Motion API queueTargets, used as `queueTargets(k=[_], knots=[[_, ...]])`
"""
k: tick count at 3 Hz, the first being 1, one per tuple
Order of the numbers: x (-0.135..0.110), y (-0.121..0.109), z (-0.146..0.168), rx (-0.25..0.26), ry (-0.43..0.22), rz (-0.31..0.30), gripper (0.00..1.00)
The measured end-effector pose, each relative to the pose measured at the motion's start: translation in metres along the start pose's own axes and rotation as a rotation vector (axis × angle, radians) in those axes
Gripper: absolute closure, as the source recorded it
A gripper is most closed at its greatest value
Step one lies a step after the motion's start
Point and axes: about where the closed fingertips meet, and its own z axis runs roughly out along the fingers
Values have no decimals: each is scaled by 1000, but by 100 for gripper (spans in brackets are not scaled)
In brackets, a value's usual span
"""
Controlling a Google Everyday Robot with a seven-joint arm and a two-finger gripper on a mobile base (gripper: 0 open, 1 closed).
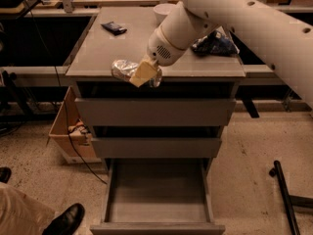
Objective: Place redbull can into bottom drawer
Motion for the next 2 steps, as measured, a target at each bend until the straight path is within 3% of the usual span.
queueTargets(k=[1,2], knots=[[19,46,3,-80,17,-62,100],[19,46,3,-80,18,-62,100]])
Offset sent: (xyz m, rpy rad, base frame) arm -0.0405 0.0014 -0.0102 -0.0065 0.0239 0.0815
